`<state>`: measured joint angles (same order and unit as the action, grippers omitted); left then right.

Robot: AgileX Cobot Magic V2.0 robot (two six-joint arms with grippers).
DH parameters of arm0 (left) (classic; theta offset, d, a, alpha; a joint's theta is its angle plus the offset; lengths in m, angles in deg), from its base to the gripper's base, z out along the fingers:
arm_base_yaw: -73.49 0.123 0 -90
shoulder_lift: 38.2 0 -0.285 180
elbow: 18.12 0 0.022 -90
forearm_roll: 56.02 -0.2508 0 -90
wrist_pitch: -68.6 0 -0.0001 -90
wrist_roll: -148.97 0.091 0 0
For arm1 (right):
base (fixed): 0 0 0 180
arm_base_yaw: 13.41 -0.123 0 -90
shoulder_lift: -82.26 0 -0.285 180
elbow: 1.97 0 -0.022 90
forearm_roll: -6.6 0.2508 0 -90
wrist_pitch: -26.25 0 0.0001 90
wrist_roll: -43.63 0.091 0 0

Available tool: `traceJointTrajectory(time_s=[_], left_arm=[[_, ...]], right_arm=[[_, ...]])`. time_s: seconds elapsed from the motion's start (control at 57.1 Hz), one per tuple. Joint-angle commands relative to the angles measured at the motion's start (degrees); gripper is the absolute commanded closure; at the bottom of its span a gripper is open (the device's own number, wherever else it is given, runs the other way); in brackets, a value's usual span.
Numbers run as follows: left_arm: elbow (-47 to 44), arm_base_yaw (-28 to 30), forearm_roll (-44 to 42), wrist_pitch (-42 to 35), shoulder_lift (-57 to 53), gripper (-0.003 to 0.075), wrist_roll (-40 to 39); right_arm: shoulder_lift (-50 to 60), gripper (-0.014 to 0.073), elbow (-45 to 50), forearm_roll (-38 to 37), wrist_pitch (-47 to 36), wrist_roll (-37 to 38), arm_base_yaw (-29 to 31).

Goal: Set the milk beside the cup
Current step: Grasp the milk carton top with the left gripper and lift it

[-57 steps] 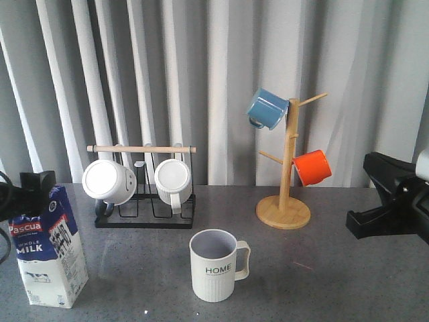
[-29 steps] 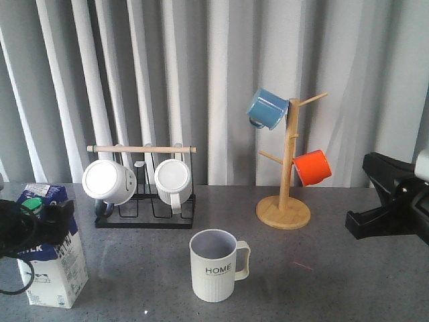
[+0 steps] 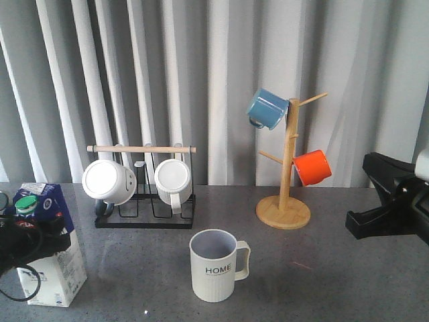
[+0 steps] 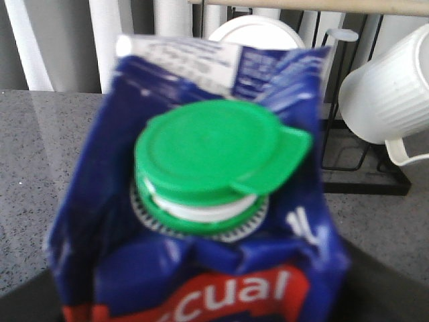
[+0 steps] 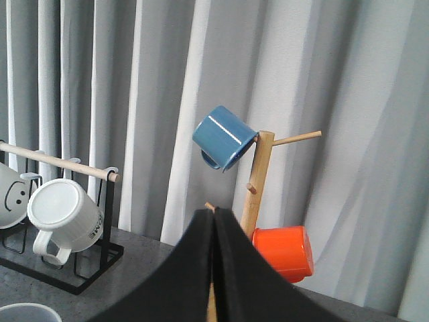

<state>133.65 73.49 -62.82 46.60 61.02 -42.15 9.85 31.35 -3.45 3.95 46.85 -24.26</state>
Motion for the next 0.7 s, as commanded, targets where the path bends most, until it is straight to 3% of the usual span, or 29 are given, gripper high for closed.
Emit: traceJointTrajectory(time_s=[0.0,0.105,0.42,0.543,0.683], left_arm=[[1.4,0.04,1.65,-6.63,-2.6,0.055,-0.57],[1.4,0.04,1.59,-6.79,-2.95,0.0729,-0.4],[1.4,0.04,1.65,-6.55,-2.68,0.0728,-0.51],[2.97,0.08,1.6,-2.81,-4.51,0.0728,0.54],[4.84,-4.83,7.38,-1.87,-7.49,0.0728,6.46]], right_arm=[[1.12,0.0602,-1.39,-0.11,-4.01,-0.06,0.29],[1.12,0.0602,-1.39,-0.11,-4.01,-0.06,0.29],[1.12,0.0602,-1.39,-0.11,-3.96,-0.06,0.29],[1.12,0.0602,-1.39,-0.11,-3.96,-0.06,0.29],[1.12,0.0602,-1.39,-0.11,-3.96,-0.06,0.29]])
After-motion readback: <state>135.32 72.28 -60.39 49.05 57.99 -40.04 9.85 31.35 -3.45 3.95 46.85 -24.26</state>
